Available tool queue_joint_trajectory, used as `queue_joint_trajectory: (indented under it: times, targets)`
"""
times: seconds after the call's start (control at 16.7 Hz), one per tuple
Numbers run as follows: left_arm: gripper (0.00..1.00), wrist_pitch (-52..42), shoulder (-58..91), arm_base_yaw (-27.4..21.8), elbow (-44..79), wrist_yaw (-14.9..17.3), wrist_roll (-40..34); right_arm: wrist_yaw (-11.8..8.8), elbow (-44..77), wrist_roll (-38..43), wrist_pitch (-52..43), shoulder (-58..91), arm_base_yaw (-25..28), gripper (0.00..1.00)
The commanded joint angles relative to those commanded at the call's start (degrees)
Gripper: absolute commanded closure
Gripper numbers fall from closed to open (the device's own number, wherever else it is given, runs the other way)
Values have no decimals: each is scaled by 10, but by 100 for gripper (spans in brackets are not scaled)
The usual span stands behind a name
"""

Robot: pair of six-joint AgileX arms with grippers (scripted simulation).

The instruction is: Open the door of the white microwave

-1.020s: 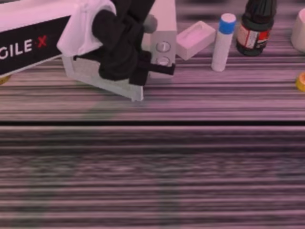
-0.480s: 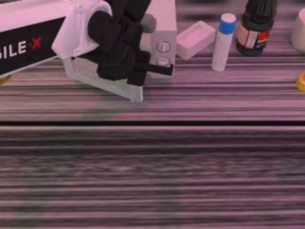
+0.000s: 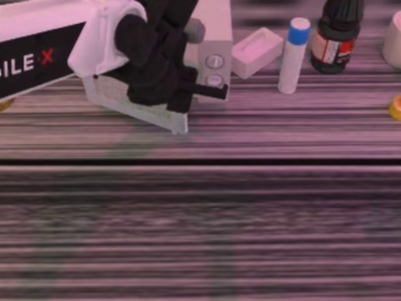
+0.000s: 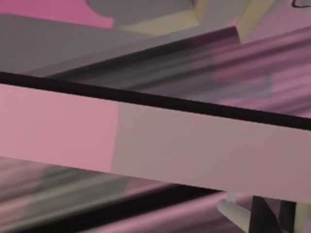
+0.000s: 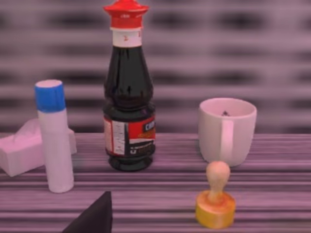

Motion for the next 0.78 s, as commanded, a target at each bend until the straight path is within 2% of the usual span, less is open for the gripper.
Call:
queue_joint_trajectory:
  times: [0.78]
  targets:
    - [100,3,-4,-1,-6,7,5,0,0,0,0,0,0,0]
